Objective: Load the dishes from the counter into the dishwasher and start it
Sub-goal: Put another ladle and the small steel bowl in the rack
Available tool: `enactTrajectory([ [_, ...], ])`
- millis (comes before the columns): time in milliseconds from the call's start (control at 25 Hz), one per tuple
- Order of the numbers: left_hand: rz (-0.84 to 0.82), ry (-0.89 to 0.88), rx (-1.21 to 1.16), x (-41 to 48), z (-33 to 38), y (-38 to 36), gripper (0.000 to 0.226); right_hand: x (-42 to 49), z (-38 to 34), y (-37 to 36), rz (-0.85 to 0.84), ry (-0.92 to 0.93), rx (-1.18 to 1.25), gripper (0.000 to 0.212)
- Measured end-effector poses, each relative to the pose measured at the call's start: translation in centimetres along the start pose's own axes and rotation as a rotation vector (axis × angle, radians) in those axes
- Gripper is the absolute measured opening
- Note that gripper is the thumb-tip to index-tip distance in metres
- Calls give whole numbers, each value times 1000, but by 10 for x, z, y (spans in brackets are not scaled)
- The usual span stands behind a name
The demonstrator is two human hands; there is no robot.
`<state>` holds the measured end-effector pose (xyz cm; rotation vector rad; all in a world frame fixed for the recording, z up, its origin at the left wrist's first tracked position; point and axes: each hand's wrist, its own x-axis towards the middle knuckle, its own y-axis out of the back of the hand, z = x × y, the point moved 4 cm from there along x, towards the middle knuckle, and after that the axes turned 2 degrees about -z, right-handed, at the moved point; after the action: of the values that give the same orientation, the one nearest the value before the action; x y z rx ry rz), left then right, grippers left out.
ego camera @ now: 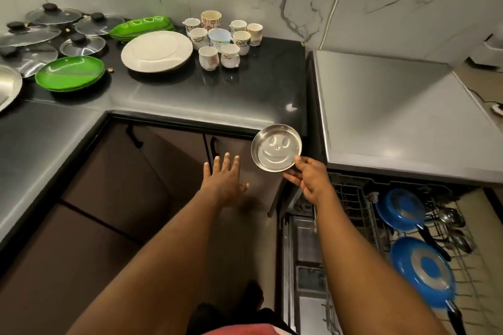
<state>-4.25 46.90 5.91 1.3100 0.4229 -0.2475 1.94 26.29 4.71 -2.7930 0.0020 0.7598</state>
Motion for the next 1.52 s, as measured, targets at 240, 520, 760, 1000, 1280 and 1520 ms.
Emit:
enactTrajectory([
  [240, 3, -40, -13, -59, 21, -32, 81, -70, 29, 31, 11, 19, 14, 12],
  [520, -129, -91, 66, -132, 66, -113, 82, -157, 90, 125, 118, -46, -61, 10],
  [760, -180, -222, 118, -158, 152, -155, 81, -206, 117, 218, 219, -83, -74, 13],
  [1000, -299, -230, 147, -163, 240, -204, 81, -230, 123, 321, 274, -87, -149, 6],
  [1280, -337, -255, 202, -149, 321, -258, 82, -223, 130, 411, 334, -8, -600, 11],
  [1520, -394, -287, 250, -104, 346, -312, 80, -198, 154, 424, 364, -12, -1363, 17],
])
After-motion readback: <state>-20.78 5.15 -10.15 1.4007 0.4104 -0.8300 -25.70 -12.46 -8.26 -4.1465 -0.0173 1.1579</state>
